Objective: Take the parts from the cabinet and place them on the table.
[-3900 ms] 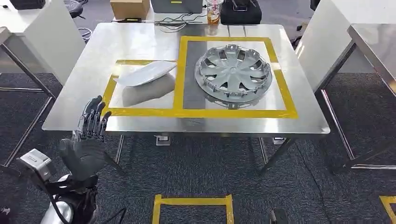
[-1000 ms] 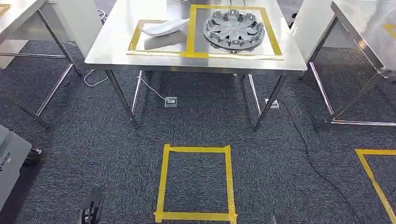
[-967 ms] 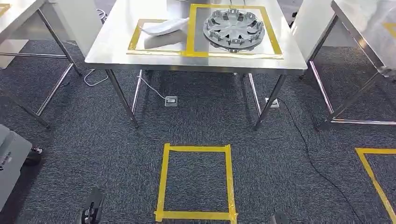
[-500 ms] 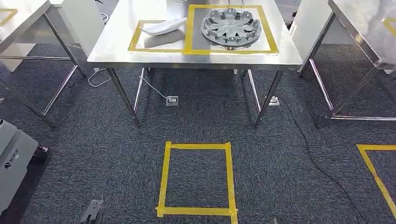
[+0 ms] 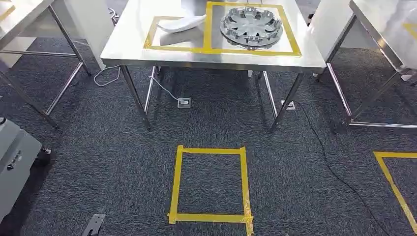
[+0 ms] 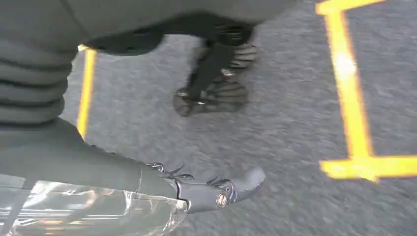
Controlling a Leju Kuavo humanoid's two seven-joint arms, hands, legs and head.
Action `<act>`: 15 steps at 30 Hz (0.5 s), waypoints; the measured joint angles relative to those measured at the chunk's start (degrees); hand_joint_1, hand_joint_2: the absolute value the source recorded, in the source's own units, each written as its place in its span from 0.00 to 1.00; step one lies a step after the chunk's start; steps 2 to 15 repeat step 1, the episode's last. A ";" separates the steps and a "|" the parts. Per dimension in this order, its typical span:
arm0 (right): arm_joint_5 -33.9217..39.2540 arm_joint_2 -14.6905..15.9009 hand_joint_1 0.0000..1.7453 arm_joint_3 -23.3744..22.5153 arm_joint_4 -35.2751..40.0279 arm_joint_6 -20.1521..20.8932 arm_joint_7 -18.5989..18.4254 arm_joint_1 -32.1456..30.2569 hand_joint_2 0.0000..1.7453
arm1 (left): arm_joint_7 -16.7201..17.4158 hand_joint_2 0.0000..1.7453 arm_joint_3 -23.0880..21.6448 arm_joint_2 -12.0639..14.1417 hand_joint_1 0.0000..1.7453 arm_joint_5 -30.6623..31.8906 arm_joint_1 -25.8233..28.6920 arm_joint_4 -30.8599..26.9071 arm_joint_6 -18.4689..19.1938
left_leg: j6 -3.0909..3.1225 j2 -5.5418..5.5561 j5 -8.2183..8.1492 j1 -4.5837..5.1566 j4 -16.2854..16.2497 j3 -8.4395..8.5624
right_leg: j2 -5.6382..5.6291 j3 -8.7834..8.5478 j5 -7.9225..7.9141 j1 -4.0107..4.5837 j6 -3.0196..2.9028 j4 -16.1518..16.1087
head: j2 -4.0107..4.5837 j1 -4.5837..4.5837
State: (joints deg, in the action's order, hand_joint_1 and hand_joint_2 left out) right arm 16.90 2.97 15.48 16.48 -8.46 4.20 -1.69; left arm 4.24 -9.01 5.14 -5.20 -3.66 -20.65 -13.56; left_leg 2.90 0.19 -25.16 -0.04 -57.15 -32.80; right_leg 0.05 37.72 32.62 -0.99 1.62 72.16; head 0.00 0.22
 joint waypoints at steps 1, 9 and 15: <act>-0.69 -0.05 0.00 -0.44 -0.46 0.42 -0.09 -0.98 0.00 | -0.18 1.00 0.33 -0.26 0.00 0.26 -0.04 -0.92 0.55 | -0.02 0.19 0.07 0.15 0.00 0.02 | 0.00 -2.69 -1.80 0.11 0.17 -4.95 | -0.02 0.00; -0.69 -0.05 0.00 -0.44 -0.46 0.42 -0.09 -0.98 0.00 | -0.18 1.00 0.33 -0.26 0.00 0.26 -0.04 -0.92 0.55 | -0.02 0.19 0.07 0.15 0.00 0.02 | 0.00 -2.69 -1.80 0.11 0.17 -4.95 | -0.02 0.00; -0.69 -0.05 0.00 -0.44 -0.46 0.42 -0.09 -0.98 0.00 | -0.18 1.00 0.33 -0.26 0.00 0.26 -0.04 -0.92 0.55 | -0.02 0.19 0.07 0.15 0.00 0.02 | 0.00 -2.69 -1.80 0.11 0.17 -4.95 | -0.02 0.00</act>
